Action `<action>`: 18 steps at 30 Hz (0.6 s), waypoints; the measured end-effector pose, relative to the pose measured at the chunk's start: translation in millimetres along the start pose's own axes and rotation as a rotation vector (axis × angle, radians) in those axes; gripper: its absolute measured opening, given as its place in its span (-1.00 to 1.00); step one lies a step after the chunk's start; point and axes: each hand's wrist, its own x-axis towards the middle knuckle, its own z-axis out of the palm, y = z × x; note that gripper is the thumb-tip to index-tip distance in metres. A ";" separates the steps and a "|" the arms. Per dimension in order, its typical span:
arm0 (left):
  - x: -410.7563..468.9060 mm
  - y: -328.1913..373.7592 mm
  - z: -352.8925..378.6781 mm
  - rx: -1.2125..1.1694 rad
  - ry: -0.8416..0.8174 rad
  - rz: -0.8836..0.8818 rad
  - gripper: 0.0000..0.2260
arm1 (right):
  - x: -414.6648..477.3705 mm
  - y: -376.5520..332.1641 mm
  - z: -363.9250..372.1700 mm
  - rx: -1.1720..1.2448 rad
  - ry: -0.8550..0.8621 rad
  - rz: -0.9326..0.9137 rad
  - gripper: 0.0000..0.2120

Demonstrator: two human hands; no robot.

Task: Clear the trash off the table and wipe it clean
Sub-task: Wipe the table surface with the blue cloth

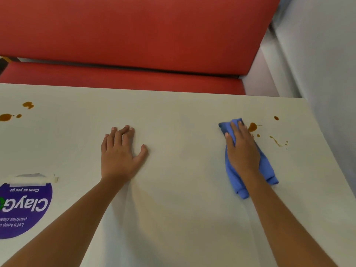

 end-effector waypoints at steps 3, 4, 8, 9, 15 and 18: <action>0.9 -0.1 -0.9 -0.002 -0.001 0.002 -0.31 | -28.1 -19.1 6.8 -0.031 -0.023 0.054 -0.53; 1.0 0.2 -0.6 0.000 -0.005 0.002 -0.30 | -33.1 -28.0 10.5 -0.031 -0.027 0.056 -0.52; -0.4 0.6 -0.8 0.014 -0.027 0.007 -0.28 | -39.4 -50.9 19.1 0.035 -0.039 0.030 -0.49; -0.7 1.6 -1.9 0.020 -0.027 0.006 -0.27 | -39.4 -50.0 19.5 0.066 -0.043 0.023 -0.48; 1.7 41.7 0.4 0.010 0.037 0.041 -0.37 | -56.3 -14.0 12.0 -0.041 -0.022 -0.274 -0.54; 7.0 75.2 11.0 0.011 -0.010 0.133 -0.34 | -63.6 9.3 5.8 -0.079 -0.030 -0.319 -0.57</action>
